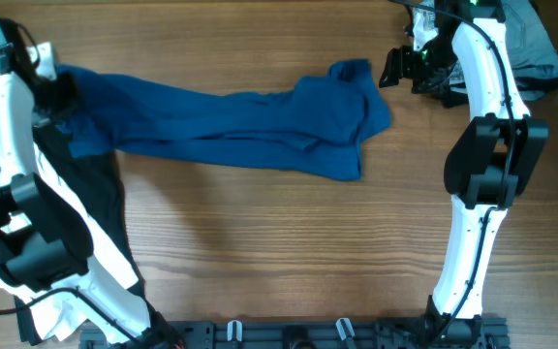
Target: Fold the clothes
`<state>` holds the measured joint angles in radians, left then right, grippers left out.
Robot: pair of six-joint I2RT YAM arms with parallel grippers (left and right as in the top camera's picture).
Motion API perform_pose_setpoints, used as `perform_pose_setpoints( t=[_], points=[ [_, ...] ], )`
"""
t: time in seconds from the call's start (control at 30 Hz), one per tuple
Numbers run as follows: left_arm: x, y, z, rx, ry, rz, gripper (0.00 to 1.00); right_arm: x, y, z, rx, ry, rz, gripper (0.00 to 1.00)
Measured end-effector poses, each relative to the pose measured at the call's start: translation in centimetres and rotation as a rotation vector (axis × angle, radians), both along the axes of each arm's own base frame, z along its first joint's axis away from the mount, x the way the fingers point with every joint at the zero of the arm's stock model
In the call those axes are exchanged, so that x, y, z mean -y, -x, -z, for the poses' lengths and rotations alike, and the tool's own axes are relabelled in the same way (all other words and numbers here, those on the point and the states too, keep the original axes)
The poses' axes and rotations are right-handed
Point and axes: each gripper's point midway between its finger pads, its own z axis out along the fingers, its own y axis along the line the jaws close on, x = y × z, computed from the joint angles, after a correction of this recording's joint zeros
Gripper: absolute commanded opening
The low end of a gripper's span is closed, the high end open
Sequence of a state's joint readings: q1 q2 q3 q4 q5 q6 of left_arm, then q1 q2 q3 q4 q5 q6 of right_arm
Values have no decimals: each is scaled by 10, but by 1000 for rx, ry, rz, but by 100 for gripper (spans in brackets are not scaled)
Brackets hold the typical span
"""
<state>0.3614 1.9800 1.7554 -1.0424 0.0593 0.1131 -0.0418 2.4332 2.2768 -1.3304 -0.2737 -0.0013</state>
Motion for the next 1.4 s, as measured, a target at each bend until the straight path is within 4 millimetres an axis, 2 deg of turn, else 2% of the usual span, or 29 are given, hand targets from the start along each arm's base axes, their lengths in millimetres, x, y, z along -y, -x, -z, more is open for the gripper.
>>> perform_pose_setpoints(
  t=[0.07,0.1,0.2,0.23,0.3,0.37,0.4,0.43,0.47,0.57,0.7,0.83,0.93,1.0,1.03,1.1,1.23,1.33,1.4],
  points=[
    [30,3,4,-49,8,59,4,0,-1,0,4,0,0,78],
    [61,-3,4,-59,10,128,4,0,-1,0,5,0,0,78],
    [130,-10,5,-65,13,258,4,0,-2,0,9,0,0,78],
    [166,-12,4,-57,14,329,4,0,-2,0,9,0,0,78],
    [213,-14,2,-33,15,414,4,0,-3,0,11,0,0,78],
    [251,-14,2,-10,18,485,6,0,-3,0,11,0,0,78],
    [270,-11,5,-11,19,525,11,0,-3,0,11,0,0,78],
    [281,-11,10,-11,19,544,45,0,-3,0,11,0,0,78],
    [292,-10,23,-35,20,562,100,0,-3,0,11,0,0,78],
    [304,-6,45,-81,22,589,100,0,-3,0,11,0,0,78],
    [311,-4,47,-84,41,600,100,0,-3,0,11,0,0,81],
    [303,0,44,-103,54,555,100,-6,-2,3,19,-35,-28,85],
    [274,-10,13,-34,69,457,100,-17,15,30,-37,-99,-54,85],
    [238,-14,-10,7,73,369,100,-22,31,50,-92,-133,-65,84],
    [221,-13,-13,2,74,328,100,-27,35,53,-97,-159,-74,84],
    [198,-10,-11,-22,74,274,100,-36,34,52,-73,-222,-90,84],
    [162,-10,-10,-28,77,193,100,-61,32,46,-21,-389,-128,84],
    [147,-10,-10,-29,77,157,100,-71,33,40,-7,-491,-129,77],
    [146,-9,-10,-30,78,154,100,-73,29,29,22,-575,-129,73]
  ],
)
